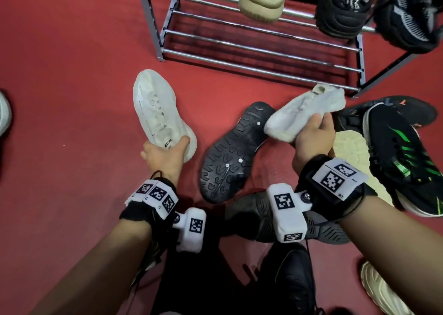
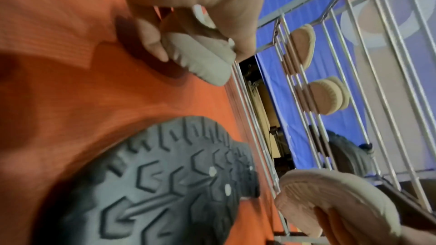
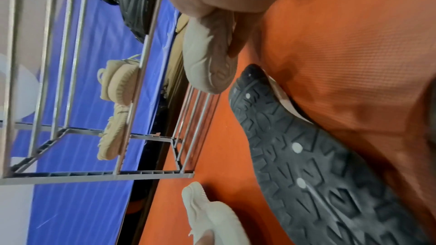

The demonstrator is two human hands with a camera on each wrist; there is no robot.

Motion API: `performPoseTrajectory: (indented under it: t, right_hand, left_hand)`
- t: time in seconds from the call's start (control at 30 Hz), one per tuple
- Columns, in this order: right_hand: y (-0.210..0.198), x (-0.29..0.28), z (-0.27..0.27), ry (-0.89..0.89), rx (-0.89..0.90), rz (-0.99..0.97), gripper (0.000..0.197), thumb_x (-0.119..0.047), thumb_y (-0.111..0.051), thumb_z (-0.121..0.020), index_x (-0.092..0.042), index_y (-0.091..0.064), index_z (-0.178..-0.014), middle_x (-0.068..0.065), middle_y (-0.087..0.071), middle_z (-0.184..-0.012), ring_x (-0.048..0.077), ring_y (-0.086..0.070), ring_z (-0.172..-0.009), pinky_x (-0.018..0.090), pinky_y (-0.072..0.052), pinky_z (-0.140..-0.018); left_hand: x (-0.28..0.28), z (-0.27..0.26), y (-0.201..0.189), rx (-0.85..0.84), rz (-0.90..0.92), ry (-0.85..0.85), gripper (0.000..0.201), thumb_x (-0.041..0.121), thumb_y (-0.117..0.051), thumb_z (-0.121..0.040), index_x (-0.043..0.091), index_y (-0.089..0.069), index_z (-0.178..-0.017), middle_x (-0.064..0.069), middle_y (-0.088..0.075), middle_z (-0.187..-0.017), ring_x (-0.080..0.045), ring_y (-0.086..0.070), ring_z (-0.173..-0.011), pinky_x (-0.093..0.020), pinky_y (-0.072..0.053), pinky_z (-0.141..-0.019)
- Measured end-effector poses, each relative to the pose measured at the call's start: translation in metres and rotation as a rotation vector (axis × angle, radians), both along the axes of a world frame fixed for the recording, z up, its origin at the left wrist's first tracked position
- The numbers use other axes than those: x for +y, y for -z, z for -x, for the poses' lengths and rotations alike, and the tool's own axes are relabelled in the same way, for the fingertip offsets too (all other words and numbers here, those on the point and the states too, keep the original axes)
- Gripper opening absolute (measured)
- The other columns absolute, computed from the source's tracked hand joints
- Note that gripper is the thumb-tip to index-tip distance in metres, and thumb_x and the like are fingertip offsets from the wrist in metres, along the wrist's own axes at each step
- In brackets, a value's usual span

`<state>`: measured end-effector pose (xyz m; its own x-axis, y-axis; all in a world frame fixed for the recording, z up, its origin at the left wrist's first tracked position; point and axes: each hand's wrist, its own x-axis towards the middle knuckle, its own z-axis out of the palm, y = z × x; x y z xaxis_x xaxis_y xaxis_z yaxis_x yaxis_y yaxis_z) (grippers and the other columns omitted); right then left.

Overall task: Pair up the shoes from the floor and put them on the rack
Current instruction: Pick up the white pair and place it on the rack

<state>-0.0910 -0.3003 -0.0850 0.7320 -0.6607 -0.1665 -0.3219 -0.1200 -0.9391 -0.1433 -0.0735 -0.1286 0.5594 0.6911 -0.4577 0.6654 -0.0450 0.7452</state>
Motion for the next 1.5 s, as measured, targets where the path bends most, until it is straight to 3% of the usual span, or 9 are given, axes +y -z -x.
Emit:
performPoseTrajectory:
  t: [0.17, 0.4, 0.5, 0.73, 0.93, 1.03, 1.17, 1.33, 1.5]
  right_hand:
    - [-0.019, 0.003, -0.011, -0.141, -0.124, 0.025, 0.05, -0.03, -0.037, -0.09, -0.013, -0.048, -0.136, 0.007, -0.06, -0.13, 0.022, -0.056, -0.12, 0.041, -0.043, -0.105]
    - [-0.011, 0.023, -0.019, -0.307, -0.12, -0.067, 0.05, -0.033, -0.036, -0.087, -0.008, -0.055, -0.126, -0.004, -0.058, -0.107, 0.011, -0.051, -0.098, 0.039, -0.045, -0.097]
    - [-0.005, 0.026, -0.027, -0.325, -0.102, -0.146, 0.043, -0.023, -0.034, -0.093, -0.009, -0.055, -0.127, -0.003, -0.061, -0.111, 0.012, -0.056, -0.1, 0.03, -0.045, -0.092]
    - [0.012, 0.015, -0.061, -0.34, -0.032, -0.236, 0.05, -0.033, -0.039, -0.088, -0.024, -0.049, -0.136, 0.001, -0.056, -0.135, 0.016, -0.053, -0.121, 0.045, -0.04, -0.109]
    - [0.032, 0.017, -0.097, -0.323, -0.017, -0.358, 0.043, -0.022, -0.036, -0.096, -0.028, -0.044, -0.137, -0.005, -0.055, -0.134, 0.014, -0.055, -0.12, 0.04, -0.044, -0.105]
    - [0.035, 0.026, -0.122, -0.33, -0.012, -0.479, 0.043, -0.012, -0.031, -0.099, -0.021, -0.043, -0.139, 0.003, -0.058, -0.132, 0.02, -0.057, -0.119, 0.039, -0.049, -0.1]
    - [0.037, 0.047, -0.147, -0.387, -0.009, -0.598, 0.044, -0.009, -0.028, -0.1, -0.024, -0.036, -0.141, -0.004, -0.06, -0.121, 0.016, -0.061, -0.108, 0.038, -0.054, -0.09]
    - [0.053, 0.061, -0.144, -0.384, 0.056, -0.592, 0.049, -0.006, -0.032, -0.095, -0.031, -0.037, -0.137, -0.001, -0.056, -0.122, 0.021, -0.06, -0.108, 0.04, -0.056, -0.083]
    - [0.052, 0.052, -0.156, -0.43, -0.035, -0.58, 0.044, -0.006, -0.031, -0.098, -0.026, -0.037, -0.137, 0.001, -0.057, -0.126, 0.018, -0.061, -0.111, 0.041, -0.054, -0.091]
  left_hand:
    - [-0.003, -0.014, -0.022, -0.238, 0.023, 0.1, 0.08, 0.045, -0.071, -0.051, 0.009, -0.054, -0.12, -0.008, -0.059, -0.117, -0.021, -0.059, -0.106, -0.035, -0.05, -0.095]
    - [-0.008, -0.043, -0.038, -0.314, 0.061, 0.32, 0.057, 0.047, -0.07, -0.046, 0.033, -0.057, -0.1, -0.002, -0.064, -0.113, -0.018, -0.063, -0.102, -0.039, -0.051, -0.093]
    - [-0.009, -0.051, -0.035, -0.305, 0.089, 0.32, 0.055, 0.04, -0.073, -0.051, 0.024, -0.063, -0.102, 0.0, -0.068, -0.107, -0.017, -0.065, -0.096, -0.038, -0.054, -0.089]
    - [0.001, -0.089, -0.03, -0.344, 0.108, 0.262, 0.039, 0.017, -0.074, -0.073, 0.013, -0.061, -0.11, 0.008, -0.068, -0.092, -0.005, -0.064, -0.08, -0.014, -0.052, -0.07]
    - [0.012, -0.152, -0.025, -0.341, -0.014, 0.279, 0.038, 0.041, -0.071, -0.053, 0.034, -0.056, -0.087, -0.003, -0.067, -0.105, -0.017, -0.065, -0.094, -0.035, -0.054, -0.087]
    - [0.015, -0.178, -0.02, -0.347, -0.081, 0.248, 0.056, 0.046, -0.068, -0.05, 0.019, -0.062, -0.098, -0.007, -0.063, -0.108, -0.02, -0.063, -0.095, -0.036, -0.052, -0.088]
    - [0.017, -0.209, -0.018, -0.352, -0.138, 0.27, 0.052, 0.025, -0.075, -0.07, 0.006, -0.056, -0.115, -0.003, -0.049, -0.111, -0.013, -0.05, -0.095, -0.01, -0.038, -0.077]
    - [0.028, -0.221, -0.01, -0.247, -0.138, 0.343, 0.081, 0.045, -0.065, -0.051, 0.005, -0.052, -0.121, -0.013, -0.056, -0.119, -0.027, -0.054, -0.111, -0.038, -0.043, -0.1]
    - [0.035, -0.215, 0.007, -0.255, -0.076, 0.34, 0.072, 0.033, -0.072, -0.074, 0.012, -0.04, -0.134, -0.008, -0.044, -0.13, -0.02, -0.046, -0.121, -0.034, -0.037, -0.106]
